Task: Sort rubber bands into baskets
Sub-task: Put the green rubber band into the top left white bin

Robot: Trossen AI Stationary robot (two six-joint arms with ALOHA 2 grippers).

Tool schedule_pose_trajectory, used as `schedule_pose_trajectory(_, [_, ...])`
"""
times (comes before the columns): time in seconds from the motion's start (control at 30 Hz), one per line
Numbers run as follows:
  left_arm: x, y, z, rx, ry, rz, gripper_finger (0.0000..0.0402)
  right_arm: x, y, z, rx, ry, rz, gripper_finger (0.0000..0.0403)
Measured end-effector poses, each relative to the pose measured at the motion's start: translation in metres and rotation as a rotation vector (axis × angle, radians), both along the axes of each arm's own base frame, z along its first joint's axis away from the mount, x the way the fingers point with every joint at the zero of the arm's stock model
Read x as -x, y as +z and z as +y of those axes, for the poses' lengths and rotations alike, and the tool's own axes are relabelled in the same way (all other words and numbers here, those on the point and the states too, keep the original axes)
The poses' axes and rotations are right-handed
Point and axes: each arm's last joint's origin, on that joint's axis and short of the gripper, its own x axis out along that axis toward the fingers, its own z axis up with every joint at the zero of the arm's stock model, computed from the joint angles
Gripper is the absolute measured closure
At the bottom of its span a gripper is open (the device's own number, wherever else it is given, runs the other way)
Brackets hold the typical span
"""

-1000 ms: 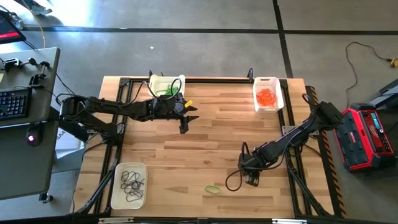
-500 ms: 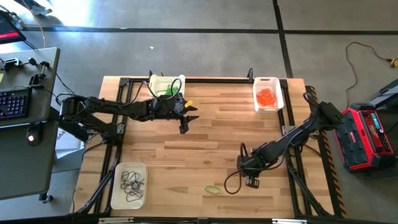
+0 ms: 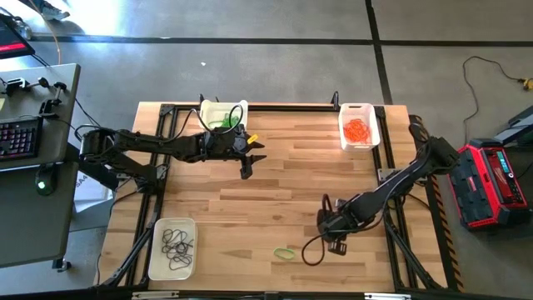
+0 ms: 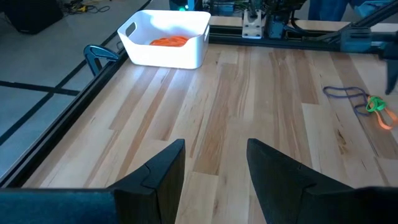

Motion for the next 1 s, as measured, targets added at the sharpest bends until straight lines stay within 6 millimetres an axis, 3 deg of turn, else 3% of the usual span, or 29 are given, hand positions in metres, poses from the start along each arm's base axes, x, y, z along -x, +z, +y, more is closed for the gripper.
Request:
schedule_pose_trajectory(0.27, [0.0,0.0,0.0,0.0,0.0,0.0,0.0236,0.01,-0.018,-0.007,0.047,0.01,0.032,0.0297])
schedule_pose_trajectory(0.67, [0.0,0.0,0.0,0.0,0.0,0.0,0.0236,0.007,-0.023,-0.006,0.038,0.048,-0.029,0.0295])
schedule_pose_trajectory(1.0, [0.0,0.0,0.0,0.001,-0.003,0.0,0.0236,0.004,-0.039,-0.004,0.063,0.137,0.02,0.0296])
